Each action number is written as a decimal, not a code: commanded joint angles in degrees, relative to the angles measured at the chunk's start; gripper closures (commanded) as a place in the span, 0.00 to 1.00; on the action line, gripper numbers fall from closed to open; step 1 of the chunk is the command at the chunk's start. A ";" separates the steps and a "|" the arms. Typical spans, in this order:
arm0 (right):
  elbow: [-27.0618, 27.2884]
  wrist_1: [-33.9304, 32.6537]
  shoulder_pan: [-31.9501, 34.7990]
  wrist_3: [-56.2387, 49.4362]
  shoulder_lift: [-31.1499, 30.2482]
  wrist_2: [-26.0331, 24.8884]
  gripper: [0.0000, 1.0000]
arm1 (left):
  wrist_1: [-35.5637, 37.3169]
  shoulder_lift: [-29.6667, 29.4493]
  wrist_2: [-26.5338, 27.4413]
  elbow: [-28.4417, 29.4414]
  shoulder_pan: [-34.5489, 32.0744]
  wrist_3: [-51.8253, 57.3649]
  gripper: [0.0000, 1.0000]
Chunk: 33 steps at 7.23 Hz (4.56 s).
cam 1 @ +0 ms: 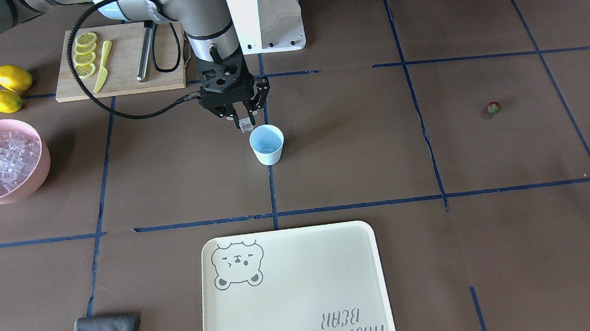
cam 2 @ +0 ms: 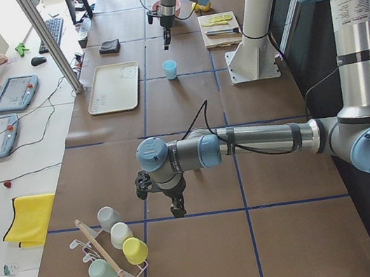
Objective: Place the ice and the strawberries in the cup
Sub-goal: 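Lift the ice cube and carry it over the light-blue cup, then open the right gripper to drop the ice cube into the cup, then move the right gripper back over the pink bowl of ice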
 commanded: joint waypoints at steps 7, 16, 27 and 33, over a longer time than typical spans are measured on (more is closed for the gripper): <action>-6.39 -0.02 -2.91 1.70 2.52 -3.15 0.97 | -0.09 0.00 -0.02 0.00 0.04 0.09 0.00; -3.24 -0.02 0.15 -1.71 0.70 -2.80 0.01 | -0.09 0.00 0.07 0.18 0.04 0.18 0.00; 11.10 6.99 36.54 -62.37 -41.91 30.41 0.00 | -0.09 -0.35 0.07 0.09 0.21 0.18 0.00; 6.81 11.49 36.38 -61.94 -46.35 29.99 0.00 | -0.09 -0.35 -0.02 -0.09 0.21 0.09 0.00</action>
